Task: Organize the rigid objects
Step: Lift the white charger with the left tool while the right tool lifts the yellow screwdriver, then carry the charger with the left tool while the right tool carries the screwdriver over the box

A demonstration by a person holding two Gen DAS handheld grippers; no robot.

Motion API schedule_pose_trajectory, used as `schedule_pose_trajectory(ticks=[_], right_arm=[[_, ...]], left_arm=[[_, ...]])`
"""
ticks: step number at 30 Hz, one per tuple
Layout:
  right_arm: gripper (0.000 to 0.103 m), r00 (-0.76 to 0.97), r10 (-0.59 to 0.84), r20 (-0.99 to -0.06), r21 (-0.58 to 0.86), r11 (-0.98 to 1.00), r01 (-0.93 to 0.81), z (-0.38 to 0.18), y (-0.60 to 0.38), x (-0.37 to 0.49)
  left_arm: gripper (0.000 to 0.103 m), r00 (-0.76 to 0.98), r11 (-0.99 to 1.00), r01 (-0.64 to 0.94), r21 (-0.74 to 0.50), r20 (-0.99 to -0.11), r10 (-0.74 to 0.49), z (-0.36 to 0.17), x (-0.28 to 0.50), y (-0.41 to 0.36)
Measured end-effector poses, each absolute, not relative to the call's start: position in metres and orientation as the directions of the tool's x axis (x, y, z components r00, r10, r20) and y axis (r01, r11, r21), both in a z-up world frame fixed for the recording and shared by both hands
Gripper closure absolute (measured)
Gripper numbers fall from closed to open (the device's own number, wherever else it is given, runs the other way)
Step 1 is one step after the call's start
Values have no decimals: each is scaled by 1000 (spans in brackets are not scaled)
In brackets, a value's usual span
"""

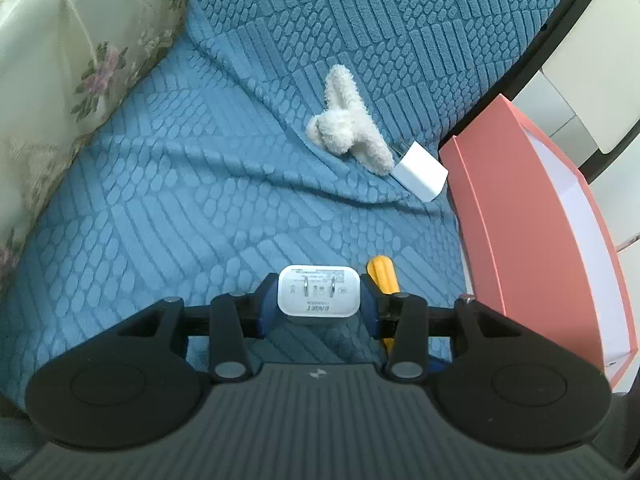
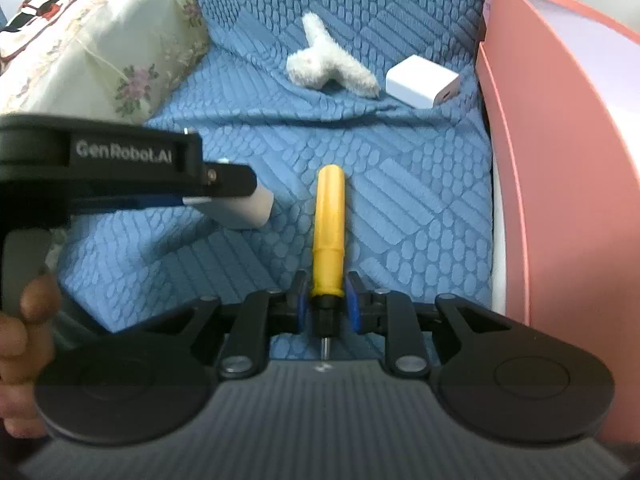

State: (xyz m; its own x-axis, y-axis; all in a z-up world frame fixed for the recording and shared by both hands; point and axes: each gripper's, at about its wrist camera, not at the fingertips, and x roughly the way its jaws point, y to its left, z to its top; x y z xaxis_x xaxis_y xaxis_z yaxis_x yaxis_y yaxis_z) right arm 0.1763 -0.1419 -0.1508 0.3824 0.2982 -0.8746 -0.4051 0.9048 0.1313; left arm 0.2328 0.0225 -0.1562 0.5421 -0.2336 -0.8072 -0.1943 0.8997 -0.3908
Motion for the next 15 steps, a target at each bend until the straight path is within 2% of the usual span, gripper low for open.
schedule_pose_trajectory(ticks=[15], right_arm=[[83, 450, 259, -855, 72, 918, -390, -149, -141, 178]], left_arm=[[50, 555, 941, -123, -315, -808, -198, -166, 236, -1]])
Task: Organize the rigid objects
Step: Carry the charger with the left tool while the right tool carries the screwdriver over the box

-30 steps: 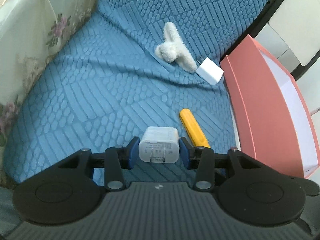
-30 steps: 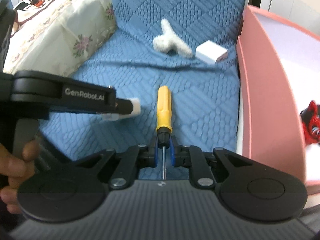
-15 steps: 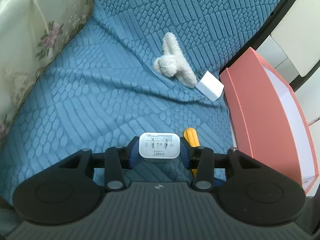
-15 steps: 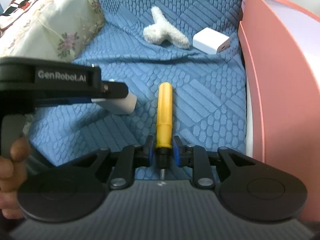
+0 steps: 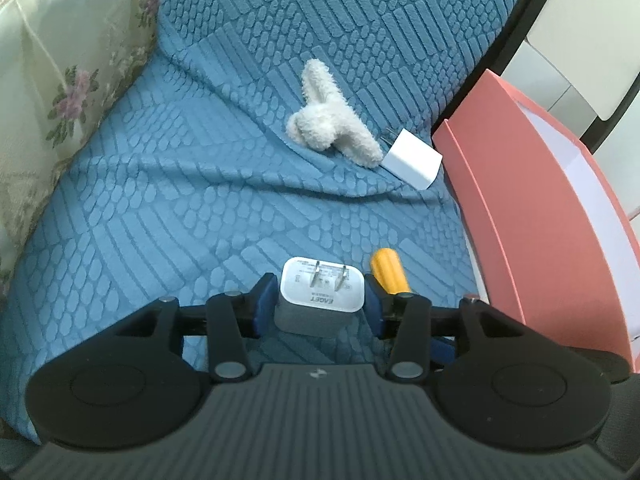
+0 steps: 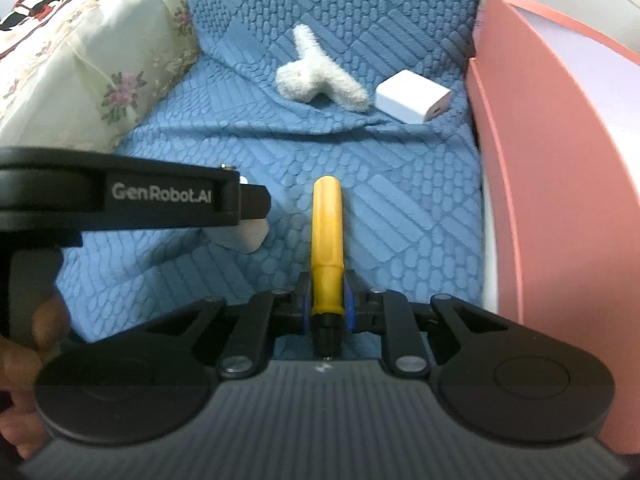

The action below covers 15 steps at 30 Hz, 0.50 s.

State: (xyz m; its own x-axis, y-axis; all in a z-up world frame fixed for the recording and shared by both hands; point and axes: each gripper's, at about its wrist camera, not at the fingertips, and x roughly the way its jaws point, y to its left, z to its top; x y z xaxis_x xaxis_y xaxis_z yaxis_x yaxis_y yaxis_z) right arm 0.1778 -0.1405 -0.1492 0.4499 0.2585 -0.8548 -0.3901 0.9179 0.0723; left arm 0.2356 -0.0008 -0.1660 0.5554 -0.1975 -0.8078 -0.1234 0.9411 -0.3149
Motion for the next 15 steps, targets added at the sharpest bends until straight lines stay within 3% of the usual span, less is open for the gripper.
schedule_pose_trajectory(ticks=[15], right_arm=[[83, 452, 277, -848, 109, 925, -363, -134, -156, 173]], left_arm=[[51, 571, 938, -133, -320, -798, -192, -152, 223, -3]])
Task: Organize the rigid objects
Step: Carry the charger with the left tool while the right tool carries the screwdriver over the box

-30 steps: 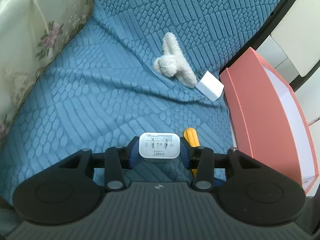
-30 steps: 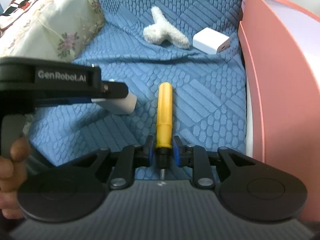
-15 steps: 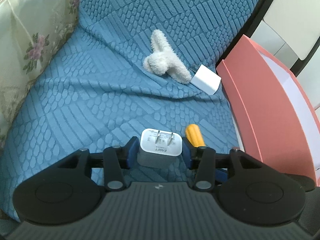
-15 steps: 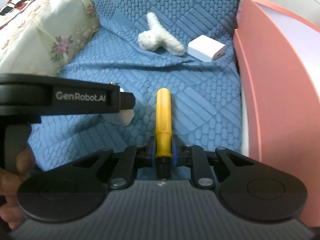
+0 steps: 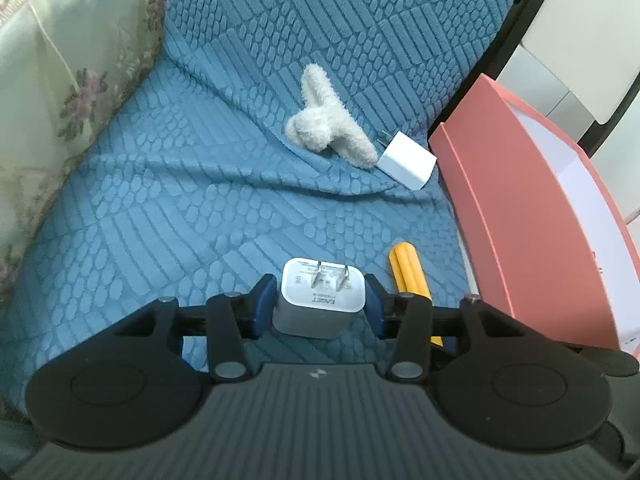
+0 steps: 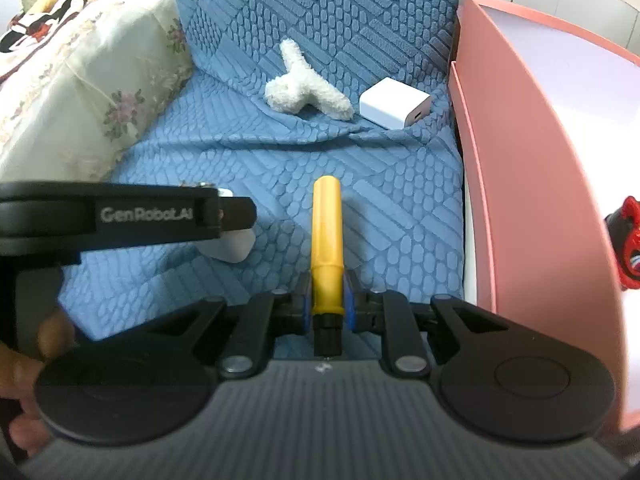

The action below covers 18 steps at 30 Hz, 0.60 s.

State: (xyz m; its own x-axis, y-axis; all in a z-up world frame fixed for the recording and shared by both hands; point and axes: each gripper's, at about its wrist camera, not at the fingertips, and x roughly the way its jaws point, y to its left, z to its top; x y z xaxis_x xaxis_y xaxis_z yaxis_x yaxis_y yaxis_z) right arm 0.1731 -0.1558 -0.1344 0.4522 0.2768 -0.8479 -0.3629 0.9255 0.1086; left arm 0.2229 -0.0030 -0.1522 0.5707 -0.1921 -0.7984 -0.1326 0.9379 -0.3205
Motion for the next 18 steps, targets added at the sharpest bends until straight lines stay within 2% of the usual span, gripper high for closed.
schedule_pose_trajectory(ticks=[10, 18], right_arm=[[83, 483, 307, -820, 122, 918, -377, -91, -171, 159], [83, 540, 327, -776, 132, 921, -367, -27, -189, 150]], left_arm=[[51, 598, 942, -115, -315, -779, -187, -109, 195, -6], [52, 632, 935, -103, -340, -748, -202, -53, 177, -14]])
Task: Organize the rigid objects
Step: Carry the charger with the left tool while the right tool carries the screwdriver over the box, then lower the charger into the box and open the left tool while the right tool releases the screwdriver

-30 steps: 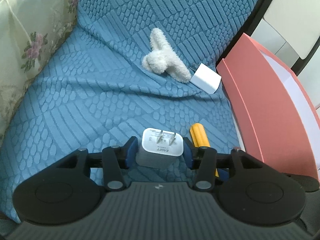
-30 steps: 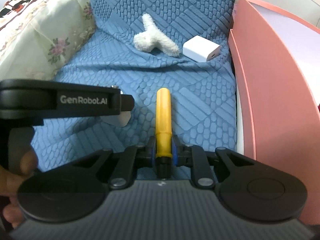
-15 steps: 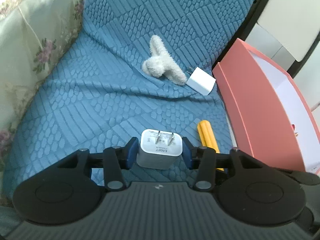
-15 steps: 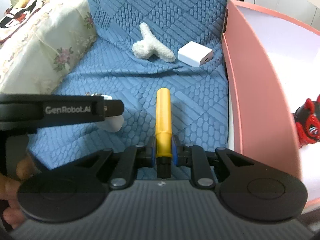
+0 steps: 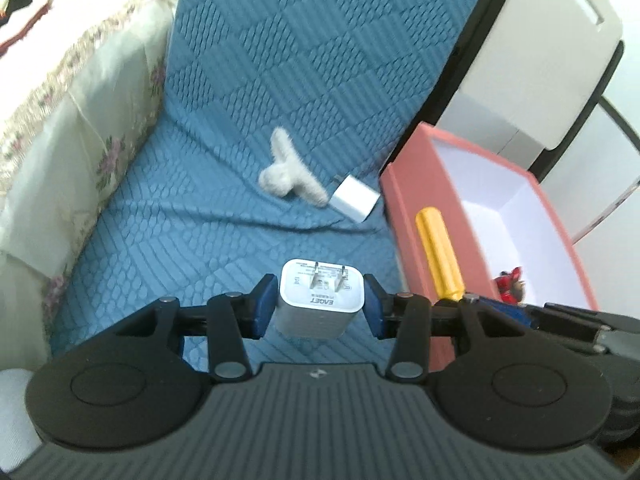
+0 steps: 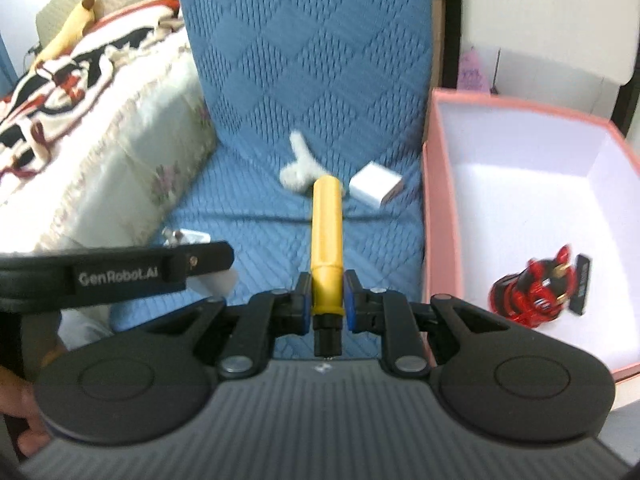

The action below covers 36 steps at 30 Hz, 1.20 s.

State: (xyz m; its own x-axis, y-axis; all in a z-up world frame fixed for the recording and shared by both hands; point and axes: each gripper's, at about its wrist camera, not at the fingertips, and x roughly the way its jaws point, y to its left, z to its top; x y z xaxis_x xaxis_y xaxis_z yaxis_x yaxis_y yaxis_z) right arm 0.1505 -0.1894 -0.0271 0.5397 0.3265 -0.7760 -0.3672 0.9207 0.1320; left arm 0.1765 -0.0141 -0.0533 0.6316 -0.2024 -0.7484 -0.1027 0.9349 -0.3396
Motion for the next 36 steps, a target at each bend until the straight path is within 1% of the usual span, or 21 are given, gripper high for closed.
schedule_pose_trajectory(ticks=[7, 12, 21, 24, 29, 36], right_arm=[[83, 584, 319, -746, 112, 925, -362, 18, -210, 143], [83, 593, 306, -745, 102, 930, -352, 40, -226, 146], [83, 650, 287, -704, 98, 945, -311, 75, -268, 156], [83, 668, 271, -693, 95, 953, -287, 80, -287, 159], [83, 672, 238, -701, 95, 965, -243, 74, -317, 169], [83, 650, 184, -737, 97, 981, -168, 50, -364, 192]], left_arm=[[52, 647, 925, -82, -372, -726, -234, -14, 167, -31], [52, 658, 930, -39, -364, -710, -250, 14, 167, -55], [52, 685, 936, 30, -351, -675, -275, 52, 180, -101], [52, 685, 936, 51, -347, -670, -286, 57, 186, -117], [52, 675, 935, 74, -346, -673, -302, 58, 200, -147], [52, 639, 934, 61, -351, -706, -307, 29, 227, -178]])
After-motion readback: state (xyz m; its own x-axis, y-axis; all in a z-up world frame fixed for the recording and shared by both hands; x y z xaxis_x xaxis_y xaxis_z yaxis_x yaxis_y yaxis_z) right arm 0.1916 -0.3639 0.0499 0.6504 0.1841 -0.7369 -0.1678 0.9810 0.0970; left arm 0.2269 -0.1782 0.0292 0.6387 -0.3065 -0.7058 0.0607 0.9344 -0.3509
